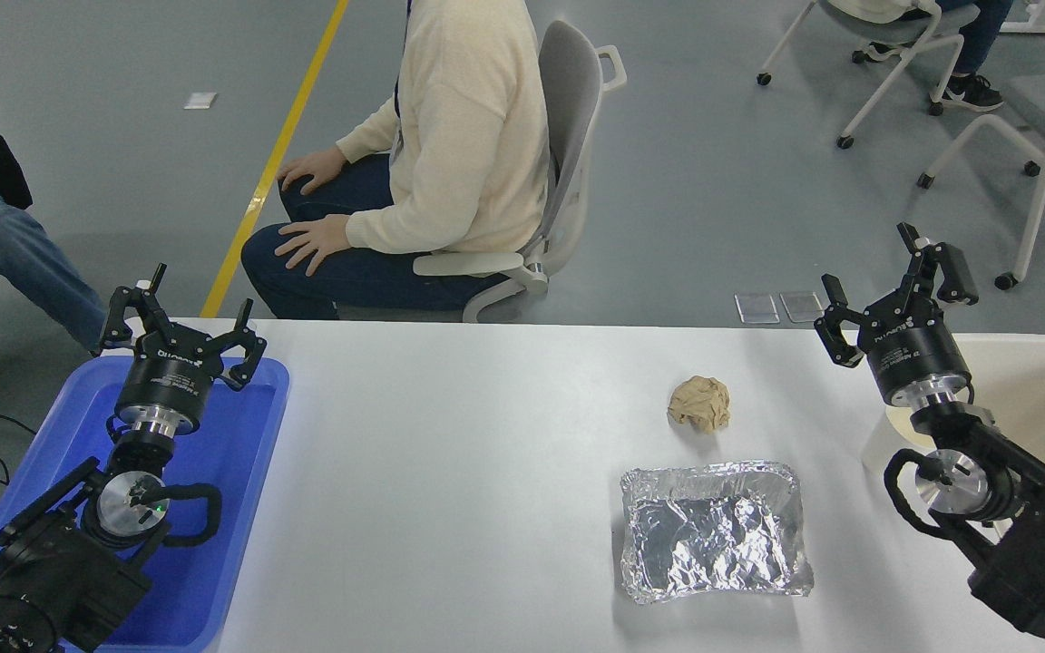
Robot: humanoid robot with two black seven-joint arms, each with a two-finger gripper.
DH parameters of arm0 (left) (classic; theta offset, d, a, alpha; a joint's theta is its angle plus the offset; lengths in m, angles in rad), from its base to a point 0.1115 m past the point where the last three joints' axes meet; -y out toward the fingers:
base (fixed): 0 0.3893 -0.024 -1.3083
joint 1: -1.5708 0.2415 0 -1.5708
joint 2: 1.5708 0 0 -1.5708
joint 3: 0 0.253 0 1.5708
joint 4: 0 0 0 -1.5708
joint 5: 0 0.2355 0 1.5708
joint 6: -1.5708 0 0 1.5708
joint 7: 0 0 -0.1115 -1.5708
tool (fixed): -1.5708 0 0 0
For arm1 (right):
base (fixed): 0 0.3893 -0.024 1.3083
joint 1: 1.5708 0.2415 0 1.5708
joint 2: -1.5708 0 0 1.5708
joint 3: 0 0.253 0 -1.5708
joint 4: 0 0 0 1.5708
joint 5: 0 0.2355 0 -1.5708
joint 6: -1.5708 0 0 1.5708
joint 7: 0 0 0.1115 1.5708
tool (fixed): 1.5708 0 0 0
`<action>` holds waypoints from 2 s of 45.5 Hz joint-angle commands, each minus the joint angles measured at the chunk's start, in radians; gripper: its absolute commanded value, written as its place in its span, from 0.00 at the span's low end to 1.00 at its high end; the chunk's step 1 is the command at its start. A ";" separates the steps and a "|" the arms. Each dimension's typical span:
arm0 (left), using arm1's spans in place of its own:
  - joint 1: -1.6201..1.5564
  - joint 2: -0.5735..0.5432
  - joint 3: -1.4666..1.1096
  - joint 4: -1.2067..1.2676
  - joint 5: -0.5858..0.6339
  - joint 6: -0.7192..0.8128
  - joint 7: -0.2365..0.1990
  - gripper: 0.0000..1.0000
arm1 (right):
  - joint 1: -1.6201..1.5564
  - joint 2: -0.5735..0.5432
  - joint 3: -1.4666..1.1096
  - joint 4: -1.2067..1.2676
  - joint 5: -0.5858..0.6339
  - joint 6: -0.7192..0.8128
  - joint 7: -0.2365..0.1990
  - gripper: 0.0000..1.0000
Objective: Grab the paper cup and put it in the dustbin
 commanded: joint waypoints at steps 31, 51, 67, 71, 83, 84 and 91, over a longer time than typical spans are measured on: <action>0.000 -0.001 -0.001 0.000 0.000 0.000 0.000 1.00 | 0.003 0.003 0.009 -0.008 0.007 -0.001 0.001 1.00; 0.000 -0.001 -0.001 0.000 0.000 0.000 0.000 1.00 | 0.003 -0.001 0.001 -0.005 0.015 -0.002 -0.002 1.00; 0.000 -0.001 -0.001 -0.002 0.000 -0.002 0.000 1.00 | 0.009 -0.092 -0.099 0.012 0.018 -0.001 -0.002 1.00; 0.000 -0.001 -0.001 0.000 0.000 -0.002 0.000 1.00 | 0.019 -0.132 -0.158 0.022 0.018 -0.001 -0.002 1.00; 0.000 -0.001 -0.001 0.000 0.000 -0.003 0.000 1.00 | 0.108 -0.245 -0.447 0.056 0.018 -0.002 -0.005 1.00; 0.000 -0.001 -0.002 0.000 0.000 -0.003 0.000 1.00 | 0.122 -0.259 -0.480 0.061 0.018 -0.002 -0.005 1.00; 0.000 -0.001 -0.001 0.000 0.000 -0.003 0.000 1.00 | 0.243 -0.382 -0.698 0.065 0.018 0.012 -0.003 1.00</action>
